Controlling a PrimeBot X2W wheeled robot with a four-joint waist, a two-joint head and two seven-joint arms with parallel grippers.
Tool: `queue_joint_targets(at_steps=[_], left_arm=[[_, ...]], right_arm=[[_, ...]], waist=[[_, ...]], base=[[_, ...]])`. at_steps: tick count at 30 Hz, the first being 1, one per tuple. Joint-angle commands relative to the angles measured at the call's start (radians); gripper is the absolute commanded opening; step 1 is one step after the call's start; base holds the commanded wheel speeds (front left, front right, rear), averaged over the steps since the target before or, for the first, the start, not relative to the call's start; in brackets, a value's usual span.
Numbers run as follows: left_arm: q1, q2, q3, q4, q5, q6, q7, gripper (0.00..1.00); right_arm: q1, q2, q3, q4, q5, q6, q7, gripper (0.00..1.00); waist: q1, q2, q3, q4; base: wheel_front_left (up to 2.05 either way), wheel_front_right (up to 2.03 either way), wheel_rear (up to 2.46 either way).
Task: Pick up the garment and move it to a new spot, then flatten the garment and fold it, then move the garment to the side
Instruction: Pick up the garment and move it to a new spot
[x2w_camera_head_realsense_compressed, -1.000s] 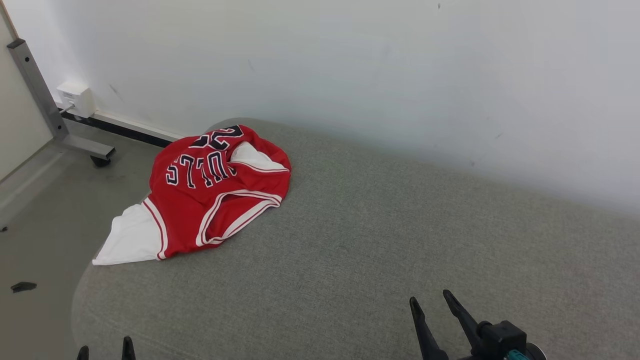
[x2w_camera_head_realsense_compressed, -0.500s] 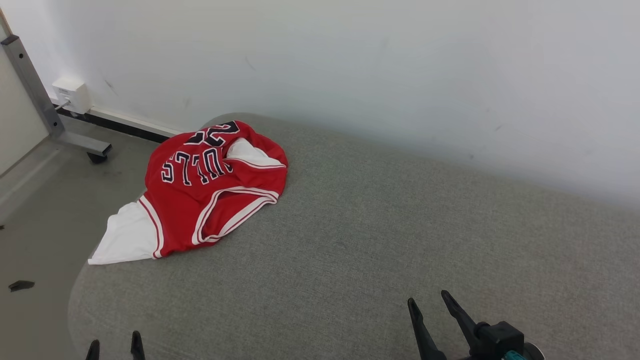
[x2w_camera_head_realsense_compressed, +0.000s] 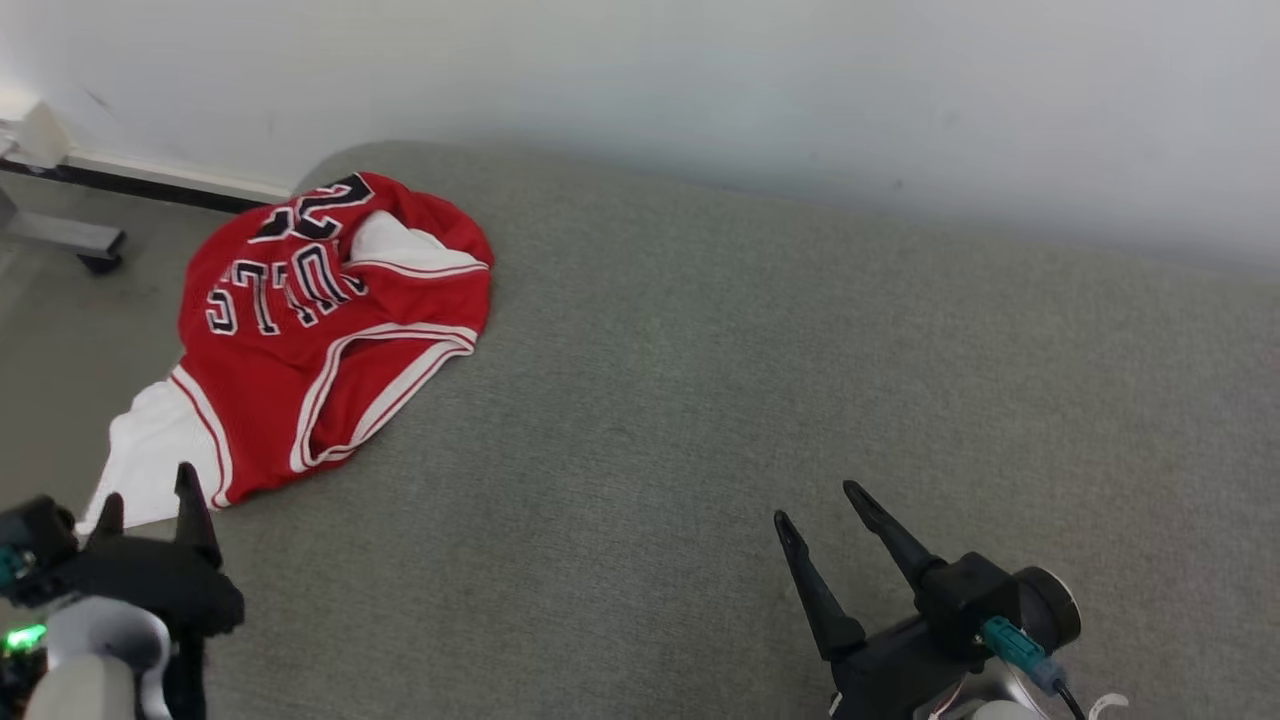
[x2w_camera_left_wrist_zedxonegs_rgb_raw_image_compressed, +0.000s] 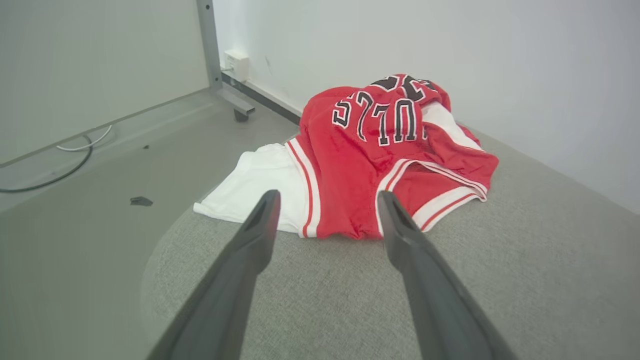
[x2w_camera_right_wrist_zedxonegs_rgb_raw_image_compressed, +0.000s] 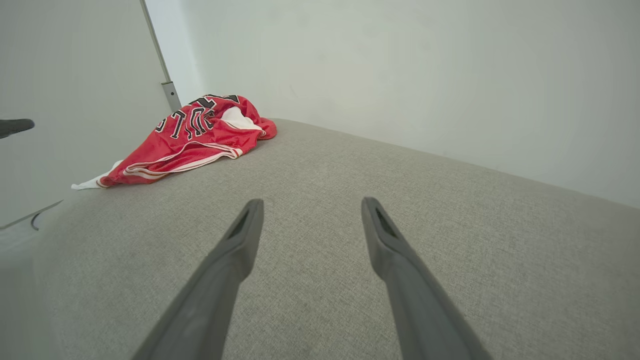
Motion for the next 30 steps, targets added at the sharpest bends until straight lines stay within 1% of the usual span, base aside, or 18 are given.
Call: queue_joint_targets(at_steps=[1, 4, 9, 12, 14, 16, 19, 24, 28, 29, 30], left_arm=[[-0.034, 0.013, 0.007, 0.022, -0.005, 0.008, 0.013, 1.0], [-0.131, 0.035, 0.025, 0.079, -0.034, 0.019, 0.045, 1.0], [-0.245, 0.075, 0.066, 0.168, -0.077, 0.044, 0.098, 1.0], [-0.311, 0.114, 0.081, 0.202, -0.095, 0.051, 0.131, 1.0], [-0.347, 0.113, 0.094, 0.221, -0.114, 0.057, 0.145, 1.0], [-0.384, 0.12, 0.112, 0.236, -0.143, 0.054, 0.164, 1.0], [-0.428, 0.138, 0.126, 0.264, -0.169, 0.062, 0.198, 1.0], [-0.472, 0.13, 0.153, 0.336, -0.214, 0.086, 0.27, 1.0], [-0.467, 0.115, 0.151, 0.373, -0.223, 0.089, 0.296, 1.0], [-0.464, 0.112, 0.15, 0.381, -0.225, 0.088, 0.297, 0.52], [-0.461, 0.107, 0.153, 0.386, -0.232, 0.084, 0.295, 0.0]], right_arm=[[-0.015, -0.013, 0.005, -0.015, -0.004, -0.003, 0.004, 1.0], [-0.03, -0.026, 0.022, -0.061, -0.002, -0.003, 0.021, 1.0], [-0.047, -0.054, 0.06, -0.129, 0.0, -0.003, 0.047, 1.0], [-0.064, -0.084, 0.091, -0.179, -0.007, -0.003, 0.072, 1.0], [-0.068, -0.104, 0.099, -0.215, -0.008, -0.003, 0.088, 1.0], [-0.071, -0.12, 0.098, -0.253, -0.01, -0.003, 0.103, 1.0], [-0.069, -0.136, 0.092, -0.305, -0.016, -0.003, 0.124, 1.0], [-0.056, -0.151, 0.082, -0.37, -0.025, -0.003, 0.15, 1.0], [-0.051, -0.156, 0.074, -0.393, -0.029, -0.003, 0.159, 1.0], [-0.046, -0.155, 0.071, -0.397, -0.028, -0.003, 0.159, 1.0], [-0.042, -0.152, 0.07, -0.4, -0.027, -0.003, 0.159, 1.0]], waist=[[-0.0002, -0.0001, 0.122, -0.108], [-0.0002, -0.0001, 0.18, -0.148], [-0.0002, -0.0001, 0.258, -0.206], [-0.0002, -0.0001, 0.309, -0.233], [-0.0002, -0.0001, 0.342, -0.242], [-0.0002, -0.0001, 0.373, -0.247], [-0.0002, -0.0001, 0.41, -0.254], [-0.0002, -0.0001, 0.445, -0.258], [-0.0002, -0.0001, 0.449, -0.257], [-0.0002, -0.0001, 0.445, -0.257], [-0.0002, -0.0001, 0.441, -0.258]], base=[[0.0, 0.0, 0.0], [0.0, 0.0, 0.0], [0.0, 0.0, 0.0], [0.0, 0.0, 0.0], [0.0, 0.0, 0.0], [0.0, 0.0, 0.0], [0.0, 0.0, 0.0], [0.0, 0.0, 0.0], [0.0, 0.0, 0.0], [0.0, 0.0, 0.0], [0.0, 0.0, 0.0]])
